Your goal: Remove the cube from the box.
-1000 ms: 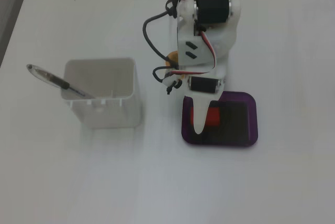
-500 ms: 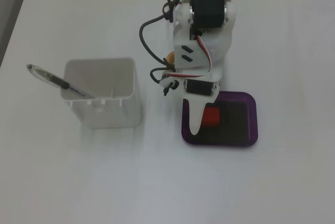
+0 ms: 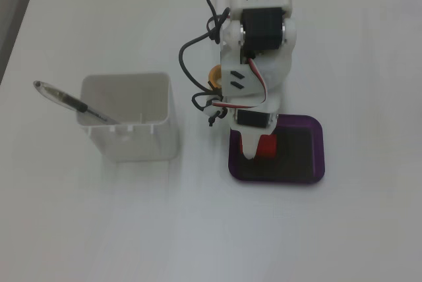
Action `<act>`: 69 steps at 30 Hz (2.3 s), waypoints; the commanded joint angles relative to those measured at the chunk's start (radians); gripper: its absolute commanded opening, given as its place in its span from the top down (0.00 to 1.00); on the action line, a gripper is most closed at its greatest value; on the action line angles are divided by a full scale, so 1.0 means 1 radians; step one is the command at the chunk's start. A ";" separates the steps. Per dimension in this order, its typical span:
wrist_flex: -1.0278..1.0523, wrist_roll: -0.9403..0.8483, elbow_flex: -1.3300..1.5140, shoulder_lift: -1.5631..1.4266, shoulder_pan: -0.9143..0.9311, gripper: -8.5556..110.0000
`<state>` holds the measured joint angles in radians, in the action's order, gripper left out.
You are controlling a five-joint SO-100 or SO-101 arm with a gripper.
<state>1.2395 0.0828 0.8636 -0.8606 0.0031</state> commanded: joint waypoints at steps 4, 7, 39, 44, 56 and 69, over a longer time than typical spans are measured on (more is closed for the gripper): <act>0.008 0.008 -0.067 -0.012 -0.012 0.93; 0.077 0.009 -0.170 -0.055 -0.014 0.93; 0.072 0.008 0.459 -0.410 -0.192 0.93; -0.029 0.008 0.514 -0.407 -0.190 0.93; 0.095 0.005 0.428 -0.488 -0.183 0.84; 0.282 -0.043 0.400 -0.910 -0.190 0.78</act>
<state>1.4926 0.0706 1.2977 -1.6199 -0.1841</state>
